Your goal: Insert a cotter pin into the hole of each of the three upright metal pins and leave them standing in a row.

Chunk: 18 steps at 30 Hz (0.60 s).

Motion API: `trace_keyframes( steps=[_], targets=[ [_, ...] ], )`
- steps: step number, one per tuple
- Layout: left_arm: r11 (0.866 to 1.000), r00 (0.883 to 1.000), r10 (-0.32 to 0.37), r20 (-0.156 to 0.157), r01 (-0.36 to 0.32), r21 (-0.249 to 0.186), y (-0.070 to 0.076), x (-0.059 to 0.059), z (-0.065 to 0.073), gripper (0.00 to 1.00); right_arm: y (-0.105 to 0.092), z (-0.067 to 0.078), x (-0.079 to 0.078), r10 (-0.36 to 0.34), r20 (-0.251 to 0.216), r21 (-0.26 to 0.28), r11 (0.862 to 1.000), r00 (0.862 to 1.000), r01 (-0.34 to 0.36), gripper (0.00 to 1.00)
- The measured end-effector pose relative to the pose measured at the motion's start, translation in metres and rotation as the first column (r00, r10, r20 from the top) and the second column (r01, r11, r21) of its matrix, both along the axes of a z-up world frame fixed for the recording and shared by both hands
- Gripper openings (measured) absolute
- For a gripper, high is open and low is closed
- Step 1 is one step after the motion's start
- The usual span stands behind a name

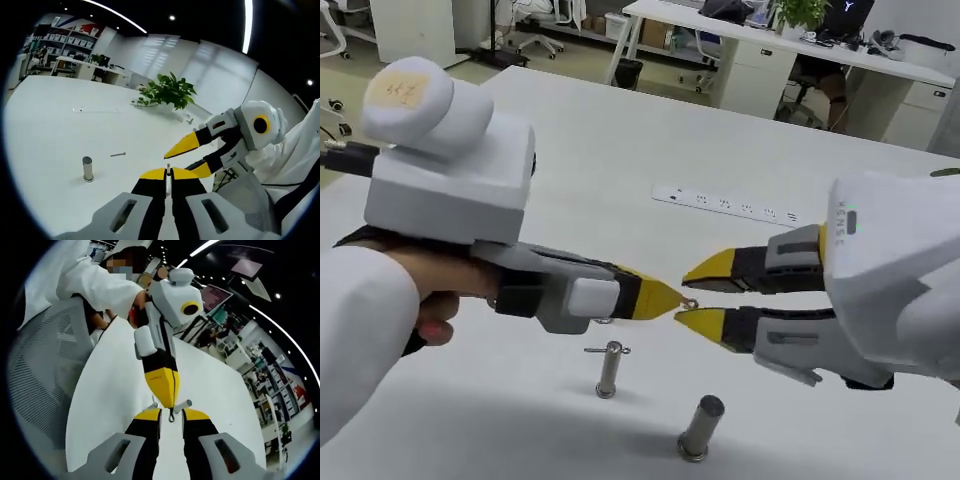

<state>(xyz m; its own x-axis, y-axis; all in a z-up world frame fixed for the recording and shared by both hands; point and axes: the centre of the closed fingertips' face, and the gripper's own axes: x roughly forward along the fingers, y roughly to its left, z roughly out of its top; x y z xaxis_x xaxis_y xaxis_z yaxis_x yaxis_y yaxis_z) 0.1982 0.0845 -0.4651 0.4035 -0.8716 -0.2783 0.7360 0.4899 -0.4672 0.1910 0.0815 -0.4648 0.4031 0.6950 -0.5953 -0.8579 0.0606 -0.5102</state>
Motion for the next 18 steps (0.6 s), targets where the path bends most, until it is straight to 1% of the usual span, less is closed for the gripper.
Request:
trace_keyframes(
  steps=[1,2,3,4,5,6,7,8,9,10,11,12,13,14,15,16,17,18],
  targets=[
    [1.0,1.0,-0.001,0.006,0.001,0.005,0.001,-0.001,-0.001,0.0,-0.002,-0.001,0.001,-0.005,-0.005,-0.006,1.0,1.0,0.005,0.19],
    [1.0,1.0,-0.003,0.01,0.003,0.008,0.001,-0.002,-0.001,0.0,-0.005,-0.002,0.003,-0.008,-0.006,-0.005,1.0,1.0,0.008,0.19],
    [1.0,1.0,-0.01,0.024,0.009,0.014,0.002,-0.003,-0.002,0.0,-0.008,-0.004,0.003,-0.015,-0.022,-0.01,1.0,1.0,0.014,0.2],
    [1.0,0.999,-0.014,0.039,0.013,0.019,0.002,-0.004,-0.002,0.0,-0.012,-0.007,0.004,-0.03,-0.051,-0.008,1.0,0.998,0.029,0.2],
    [0.999,0.997,-0.03,0.073,0.028,0.035,0.002,-0.005,-0.001,0.0,-0.013,-0.008,0.004,-0.031,-0.074,-0.001,1.0,0.997,0.031,0.22],
    [0.998,0.994,-0.044,0.1,0.039,0.048,0.002,-0.006,-0.001,0.0,-0.015,-0.012,0.002,-0.037,-0.119,0.007,0.999,0.992,0.038,0.22],
    [0.997,0.989,-0.061,0.132,0.054,0.06,0.002,-0.007,0.001,0.0,-0.016,-0.012,0.001,-0.034,-0.138,0.018,0.999,0.99,0.037,0.22],
    [0.997,0.988,-0.068,0.136,0.061,0.052,0.001,-0.009,0.002,0.0,-0.017,-0.014,-0.001,-0.029,-0.169,0.025,0.999,0.985,0.034,0.22],
    [0.998,0.989,-0.057,0.135,0.053,0.032,0.001,-0.008,0.005,0.0,-0.018,-0.017,-0.002,-0.025,-0.203,0.026,0.999,0.979,0.031,0.21],
    [0.998,0.987,-0.062,0.147,0.059,0.03,0.001,-0.009,0.006,0.0,-0.019,-0.018,-0.004,-0.019,-0.234,0.044,0.999,0.972,0.03,0.21],
    [0.997,0.979,-0.079,0.188,0.072,0.041,0.0,-0.009,0.009,0.0,-0.017,-0.016,-0.003,-0.015,-0.24,0.066,0.997,0.971,0.032,0.21],
    [0.995,0.971,-0.094,0.22,0.084,0.055,0.0,-0.009,0.01,0.0,-0.017,-0.017,-0.007,-0.007,-0.287,0.086,0.996,0.958,0.033,0.21],
    [0.992,0.959,-0.116,0.257,0.1,0.075,0.0,-0.011,0.011,0.0,-0.017,-0.017,-0.008,-0.007,-0.313,0.096,0.995,0.95,0.039,0.21],
    [0.991,0.956,-0.125,0.266,0.108,0.08,-0.001,-0.013,0.012,0.0,-0.018,-0.015,-0.005,-0.005,-0.305,0.109,0.993,0.952,0.041,0.21],
    [0.988,0.945,-0.143,0.295,0.122,0.089,-0.002,-0.015,0.014,0.0,-0.017,-0.014,-0.006,0.0,-0.319,0.118,0.992,0.948,0.04,0.2],
    [0.987,0.932,-0.153,0.328,0.13,0.09,-0.003,-0.016,0.017,0.0,-0.017,-0.014,-0.008,0.0,-0.349,0.13,0.99,0.937,0.048,0.2],
    [0.985,0.922,-0.17,0.347,0.145,0.097,-0.004,-0.019,0.018,0.0,-0.016,-0.012,-0.008,0.001,-0.362,0.152,0.987,0.932,0.058,0.19],
    [0.983,0.915,-0.178,0.363,0.151,0.103,-0.004,-0.02,0.019,0.0,-0.015,-0.01,-0.009,0.012,-0.374,0.167,0.984,0.927,0.055,0.18]
  ],
)
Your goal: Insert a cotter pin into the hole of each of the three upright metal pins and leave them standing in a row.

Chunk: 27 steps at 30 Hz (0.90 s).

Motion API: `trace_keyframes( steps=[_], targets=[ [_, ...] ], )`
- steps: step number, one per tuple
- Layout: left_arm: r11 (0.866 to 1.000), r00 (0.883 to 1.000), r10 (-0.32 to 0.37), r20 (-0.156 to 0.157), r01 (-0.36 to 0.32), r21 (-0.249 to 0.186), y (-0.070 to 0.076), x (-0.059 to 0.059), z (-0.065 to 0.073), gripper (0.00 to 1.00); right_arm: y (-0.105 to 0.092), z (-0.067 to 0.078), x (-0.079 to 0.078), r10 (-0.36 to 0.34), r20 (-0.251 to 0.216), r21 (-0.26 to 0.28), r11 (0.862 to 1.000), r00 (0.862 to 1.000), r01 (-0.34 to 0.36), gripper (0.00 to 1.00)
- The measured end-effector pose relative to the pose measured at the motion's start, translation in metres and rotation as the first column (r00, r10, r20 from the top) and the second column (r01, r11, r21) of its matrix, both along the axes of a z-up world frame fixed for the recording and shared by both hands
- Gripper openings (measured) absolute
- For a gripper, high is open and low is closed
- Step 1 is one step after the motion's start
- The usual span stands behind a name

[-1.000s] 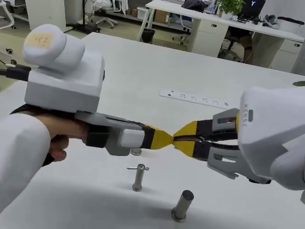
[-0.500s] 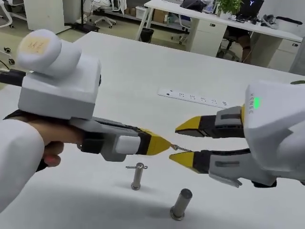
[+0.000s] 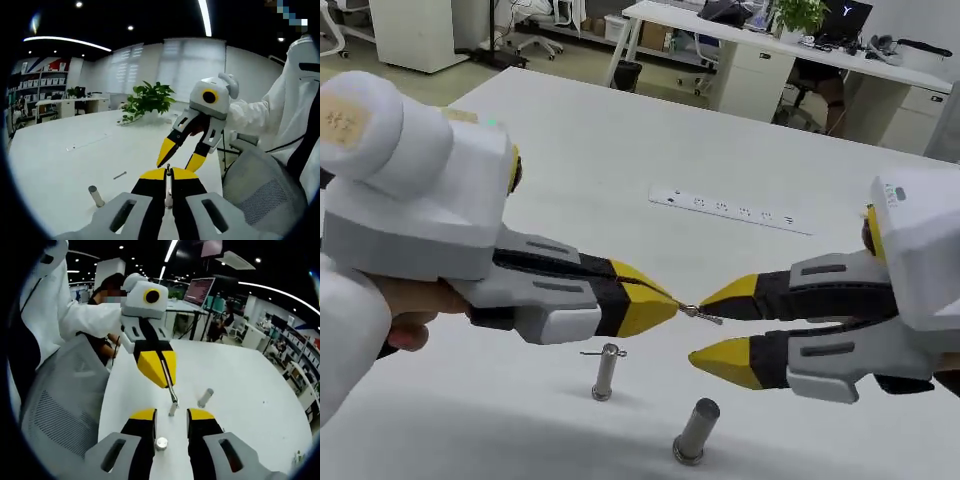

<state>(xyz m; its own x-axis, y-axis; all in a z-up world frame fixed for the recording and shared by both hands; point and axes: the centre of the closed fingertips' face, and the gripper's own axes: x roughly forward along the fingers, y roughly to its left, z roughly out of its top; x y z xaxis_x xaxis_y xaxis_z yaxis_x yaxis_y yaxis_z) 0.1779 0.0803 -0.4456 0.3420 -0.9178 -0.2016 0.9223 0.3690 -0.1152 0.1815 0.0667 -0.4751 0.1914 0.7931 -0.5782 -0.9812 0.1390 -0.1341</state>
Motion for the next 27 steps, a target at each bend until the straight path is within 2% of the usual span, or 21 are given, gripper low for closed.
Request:
trace_keyframes(
  steps=[1,2,4,8,11,14,23,27],
  targets=[
    [1.0,0.999,-0.012,0.034,0.012,0.004,-0.001,-0.001,0.002,0.0,0.002,0.001,-0.003,0.003,-0.03,0.018,1.0,1.0,-0.003,0.18],
    [1.0,0.999,-0.021,0.047,0.02,0.011,-0.001,-0.003,0.002,0.0,0.003,0.002,-0.005,0.008,-0.042,0.028,1.0,0.999,-0.007,0.18],
    [0.999,0.998,-0.03,0.054,0.029,0.019,-0.003,-0.006,0.002,0.0,0.008,0.003,-0.014,0.048,-0.085,0.067,0.997,0.995,-0.042,0.17],
    [0.998,0.997,-0.054,0.063,0.052,0.022,-0.006,-0.01,0.003,0.0,0.011,0.006,-0.016,0.043,-0.096,0.095,0.995,0.994,-0.034,0.14],
    [0.998,0.995,-0.062,0.08,0.061,0.018,-0.006,-0.011,0.005,0.0,0.012,0.006,-0.017,0.043,-0.101,0.103,0.994,0.994,-0.033,0.08],
    [0.997,0.994,-0.075,0.083,0.073,0.02,-0.007,-0.012,0.006,0.0,0.012,0.008,-0.018,0.043,-0.096,0.116,0.993,0.994,-0.032,0.02],
    [0.994,0.991,-0.106,0.079,0.102,0.05,-0.011,-0.014,-0.001,0.0,0.008,0.013,-0.021,0.048,-0.099,0.122,0.992,0.994,-0.035,0.0],
    [0.991,0.989,-0.124,0.077,0.12,0.062,-0.015,-0.018,-0.002,0.0,0.006,0.013,-0.024,0.061,-0.098,0.11,0.993,0.993,-0.051,0.0]
  ],
)
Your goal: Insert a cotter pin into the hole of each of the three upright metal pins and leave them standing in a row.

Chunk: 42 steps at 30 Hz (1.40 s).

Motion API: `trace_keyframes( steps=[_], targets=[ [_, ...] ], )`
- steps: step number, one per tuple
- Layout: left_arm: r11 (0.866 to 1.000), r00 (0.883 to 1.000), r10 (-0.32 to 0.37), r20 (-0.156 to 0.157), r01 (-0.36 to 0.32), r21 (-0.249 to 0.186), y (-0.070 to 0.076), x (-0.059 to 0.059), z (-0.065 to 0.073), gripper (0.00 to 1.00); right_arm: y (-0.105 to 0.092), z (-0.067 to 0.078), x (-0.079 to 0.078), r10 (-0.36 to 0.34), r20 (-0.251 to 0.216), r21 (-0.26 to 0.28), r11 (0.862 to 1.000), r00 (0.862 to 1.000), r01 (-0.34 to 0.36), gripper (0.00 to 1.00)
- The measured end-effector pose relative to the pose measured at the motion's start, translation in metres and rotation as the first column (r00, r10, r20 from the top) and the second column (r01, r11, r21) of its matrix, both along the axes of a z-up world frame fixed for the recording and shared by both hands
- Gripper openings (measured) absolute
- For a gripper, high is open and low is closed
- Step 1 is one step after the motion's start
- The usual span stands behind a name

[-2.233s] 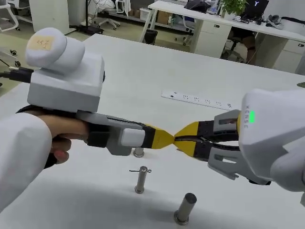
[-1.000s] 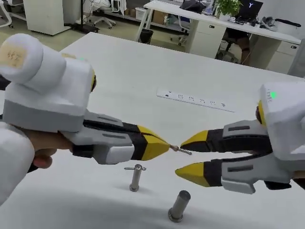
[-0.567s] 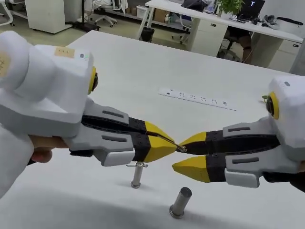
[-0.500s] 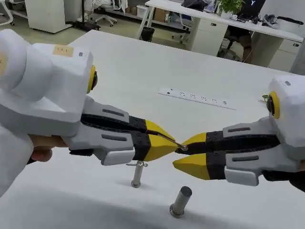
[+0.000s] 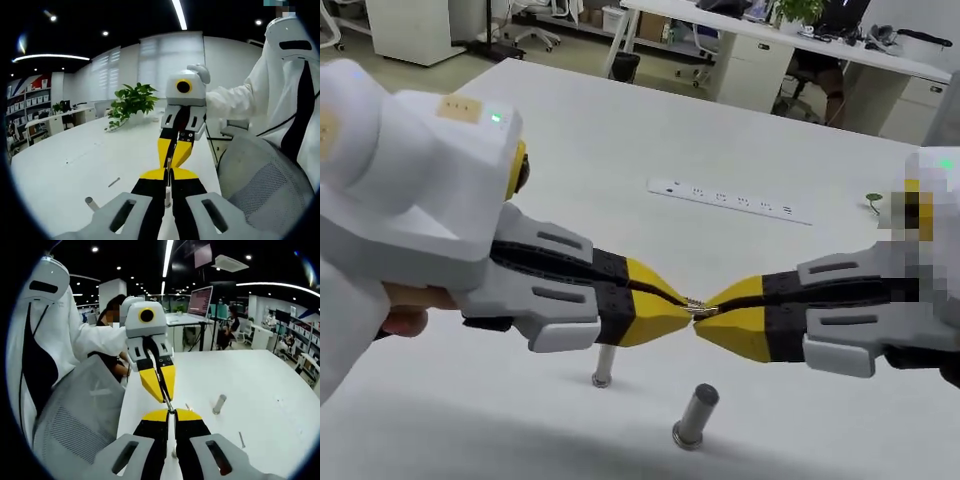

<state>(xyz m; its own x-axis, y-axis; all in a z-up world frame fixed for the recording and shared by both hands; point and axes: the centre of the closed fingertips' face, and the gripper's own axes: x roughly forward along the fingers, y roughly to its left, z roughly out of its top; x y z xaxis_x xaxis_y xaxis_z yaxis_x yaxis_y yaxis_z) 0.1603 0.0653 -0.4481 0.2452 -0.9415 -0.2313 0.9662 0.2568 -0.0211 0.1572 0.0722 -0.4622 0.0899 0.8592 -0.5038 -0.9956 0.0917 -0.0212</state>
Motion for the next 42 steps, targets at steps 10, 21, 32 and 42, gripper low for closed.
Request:
trace_keyframes(
  steps=[10,21,32,42],
  targets=[
    [0.997,0.998,-0.062,-0.023,0.062,0.037,-0.005,-0.003,-0.007,0.0,-0.007,-0.006,-0.009,0.057,0.018,-0.072,0.996,0.998,-0.056,0.0],
    [0.997,0.998,-0.059,0.008,0.059,0.057,-0.019,0.005,-0.018,0.1,-0.035,-0.014,-0.006,-0.006,0.022,-0.095,0.995,1.0,0.009,0.0],
    [0.969,0.996,-0.09,-0.013,0.09,0.231,-0.034,0.008,-0.068,0.3,-0.077,-0.056,0.003,-0.143,0.012,-0.187,0.972,0.99,0.143,0.0],
    [0.956,0.995,-0.085,-0.045,0.095,0.277,-0.041,0.015,-0.089,0.25,-0.092,-0.091,0.004,-0.177,0.009,-0.277,0.945,0.984,0.172,0.0]
  ],
)
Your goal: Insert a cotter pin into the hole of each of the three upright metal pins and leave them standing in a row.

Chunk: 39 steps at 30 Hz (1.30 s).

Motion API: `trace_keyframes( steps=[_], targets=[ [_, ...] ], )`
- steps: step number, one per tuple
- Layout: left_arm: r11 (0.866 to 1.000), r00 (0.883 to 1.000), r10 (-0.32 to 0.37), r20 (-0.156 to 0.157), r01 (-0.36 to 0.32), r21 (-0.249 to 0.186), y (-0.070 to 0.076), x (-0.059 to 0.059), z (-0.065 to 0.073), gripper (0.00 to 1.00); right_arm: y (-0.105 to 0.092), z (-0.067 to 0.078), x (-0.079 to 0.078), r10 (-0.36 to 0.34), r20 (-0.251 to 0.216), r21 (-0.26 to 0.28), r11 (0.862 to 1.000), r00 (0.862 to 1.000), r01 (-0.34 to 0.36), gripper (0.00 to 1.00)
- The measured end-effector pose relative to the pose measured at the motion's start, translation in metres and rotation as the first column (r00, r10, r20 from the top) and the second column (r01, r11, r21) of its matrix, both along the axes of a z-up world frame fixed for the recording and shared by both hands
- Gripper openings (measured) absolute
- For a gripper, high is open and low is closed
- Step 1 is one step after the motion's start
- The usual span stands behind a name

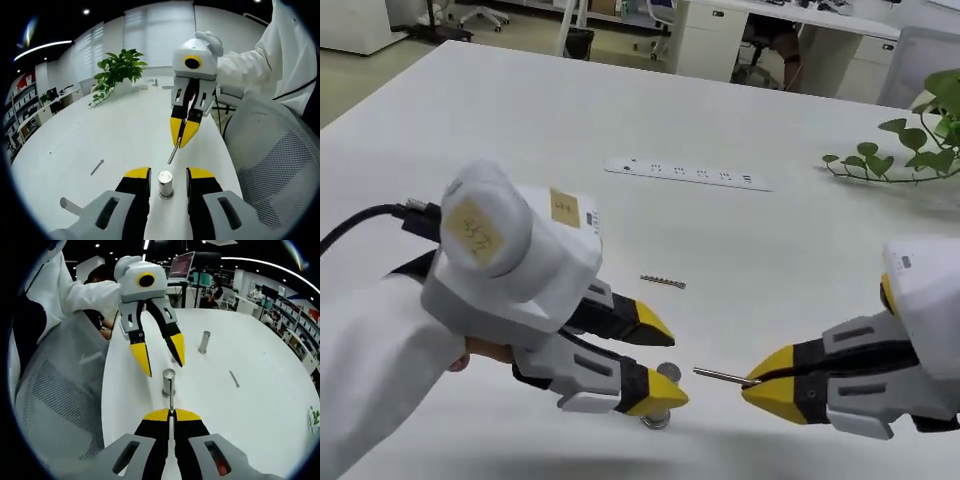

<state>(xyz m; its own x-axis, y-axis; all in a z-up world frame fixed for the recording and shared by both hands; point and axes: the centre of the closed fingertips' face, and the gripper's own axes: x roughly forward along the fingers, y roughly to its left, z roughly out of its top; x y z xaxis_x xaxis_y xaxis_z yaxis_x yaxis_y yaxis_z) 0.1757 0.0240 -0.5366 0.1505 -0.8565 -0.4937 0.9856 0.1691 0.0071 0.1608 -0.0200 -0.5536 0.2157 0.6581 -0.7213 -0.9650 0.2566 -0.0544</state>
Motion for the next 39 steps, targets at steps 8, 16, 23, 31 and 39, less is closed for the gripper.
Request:
trace_keyframes(
  steps=[8,16,23,31,39],
  targets=[
    [0.999,1.0,0.001,-0.003,-0.001,0.048,-0.001,0.003,-0.013,0.2,0.005,-0.004,0.001,0.017,0.005,-0.005,1.0,1.0,-0.017,0.0],
    [0.998,0.997,0.043,-0.062,-0.04,0.041,-0.001,0.004,-0.017,0.1,0.009,-0.004,0.002,0.024,0.01,0.001,1.0,1.0,-0.024,0.0],
    [0.999,0.998,0.039,-0.059,-0.037,0.034,-0.003,0.003,-0.018,0.1,0.015,-0.005,0.0,0.028,0.01,0.018,0.999,1.0,-0.029,0.0],
    [0.999,0.998,0.032,-0.057,-0.03,0.038,-0.001,0.003,-0.018,0.1,0.017,-0.009,0.004,0.066,0.022,-0.016,0.998,0.998,-0.066,0.0],
    [0.999,0.997,0.033,-0.064,-0.031,0.037,-0.001,0.004,-0.017,0.09,0.029,-0.01,0.005,0.118,0.016,-0.016,0.993,0.993,-0.118,0.0]
  ],
)
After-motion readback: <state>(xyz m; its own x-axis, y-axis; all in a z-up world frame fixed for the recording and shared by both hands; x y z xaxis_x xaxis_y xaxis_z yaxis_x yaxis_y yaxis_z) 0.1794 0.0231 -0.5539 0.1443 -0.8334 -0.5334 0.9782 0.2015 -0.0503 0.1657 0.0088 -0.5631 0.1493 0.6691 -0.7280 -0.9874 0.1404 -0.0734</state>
